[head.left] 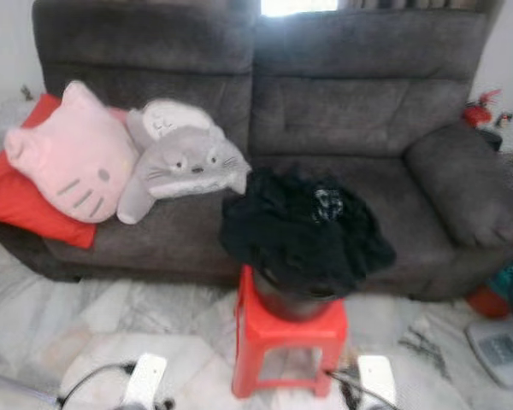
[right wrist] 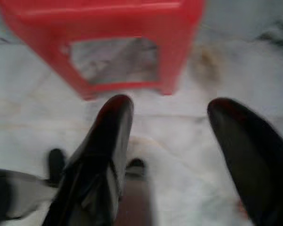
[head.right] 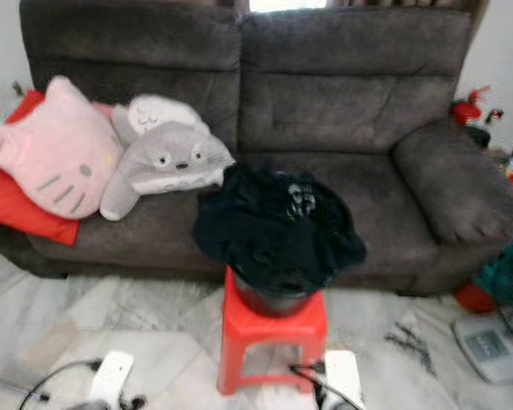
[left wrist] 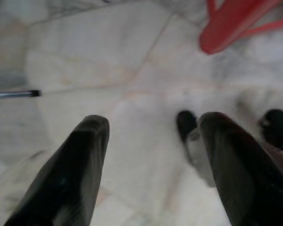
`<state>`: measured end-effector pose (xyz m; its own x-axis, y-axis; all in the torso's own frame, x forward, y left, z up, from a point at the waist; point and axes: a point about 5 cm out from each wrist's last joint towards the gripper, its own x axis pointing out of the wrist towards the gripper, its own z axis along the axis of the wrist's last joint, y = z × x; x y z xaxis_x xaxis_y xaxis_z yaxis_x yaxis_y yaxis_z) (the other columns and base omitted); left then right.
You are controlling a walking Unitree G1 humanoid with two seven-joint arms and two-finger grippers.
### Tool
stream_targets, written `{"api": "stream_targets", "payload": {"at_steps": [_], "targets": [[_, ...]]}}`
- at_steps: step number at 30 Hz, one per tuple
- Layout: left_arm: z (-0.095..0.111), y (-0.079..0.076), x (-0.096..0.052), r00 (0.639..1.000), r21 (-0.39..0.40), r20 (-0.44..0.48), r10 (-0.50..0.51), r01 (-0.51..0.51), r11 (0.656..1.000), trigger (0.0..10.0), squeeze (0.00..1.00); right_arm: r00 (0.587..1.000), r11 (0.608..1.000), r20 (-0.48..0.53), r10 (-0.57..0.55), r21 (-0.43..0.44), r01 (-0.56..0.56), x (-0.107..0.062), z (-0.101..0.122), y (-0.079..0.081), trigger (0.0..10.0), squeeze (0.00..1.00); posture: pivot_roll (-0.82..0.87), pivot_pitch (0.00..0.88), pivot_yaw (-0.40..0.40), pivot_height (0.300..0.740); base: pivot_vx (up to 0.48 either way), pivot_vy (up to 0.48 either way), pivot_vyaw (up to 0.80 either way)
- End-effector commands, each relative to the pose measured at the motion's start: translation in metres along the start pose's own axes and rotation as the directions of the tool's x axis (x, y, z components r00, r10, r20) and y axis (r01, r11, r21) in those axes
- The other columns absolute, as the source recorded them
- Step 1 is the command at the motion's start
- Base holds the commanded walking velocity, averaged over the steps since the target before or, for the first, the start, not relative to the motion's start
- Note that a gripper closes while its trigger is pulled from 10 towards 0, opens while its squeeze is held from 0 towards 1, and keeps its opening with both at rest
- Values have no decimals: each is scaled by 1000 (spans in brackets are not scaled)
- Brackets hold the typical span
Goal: Hang hanger
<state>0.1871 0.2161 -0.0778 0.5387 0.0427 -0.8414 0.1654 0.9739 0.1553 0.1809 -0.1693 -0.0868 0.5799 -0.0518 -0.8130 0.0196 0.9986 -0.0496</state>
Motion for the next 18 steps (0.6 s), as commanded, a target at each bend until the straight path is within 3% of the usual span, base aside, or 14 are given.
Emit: {"api": "stream_targets", "payload": {"at_steps": [1, 10, 13, 15, 18], "targets": [[4, -6, 1, 1000, 3, 12, -12, 12, 1000, 10000, 0, 999, 999, -15, -36, 4, 36, -1, -4, -13, 10000, 0, -60, 0, 0, 740, 0, 0, 0], [3, -5, 1, 1000, 18, 8, 8, -8, 1000, 10000, 0, 997, 996, 22, -73, 53, 72, -2, -3, -15, 10000, 0, -62, 0, -4, 740, 0, 0, 0], [2, -5, 1, 1000, 14, 3, 19, -19, 1000, 10000, 0, 991, 991, 55, -124, 62, 121, -3, -2, -17, 10000, 0, -78, 0, -8, 740, 0, 0, 0], [1, -4, 1, 1000, 31, -4, 29, -29, 999, 10000, 0, 987, 990, 74, -143, 15, 143, -3, 0, -19, 10000, 0, -85, 0, -7, 740, 0, 0, 0], [0, -3, 1, 999, 52, -15, 40, -39, 998, 10000, 0, 977, 981, 101, -190, 54, 185, -4, 0, -21, 10000, 0, -90, 0, -7, 740, 0, 0, 0]]}}
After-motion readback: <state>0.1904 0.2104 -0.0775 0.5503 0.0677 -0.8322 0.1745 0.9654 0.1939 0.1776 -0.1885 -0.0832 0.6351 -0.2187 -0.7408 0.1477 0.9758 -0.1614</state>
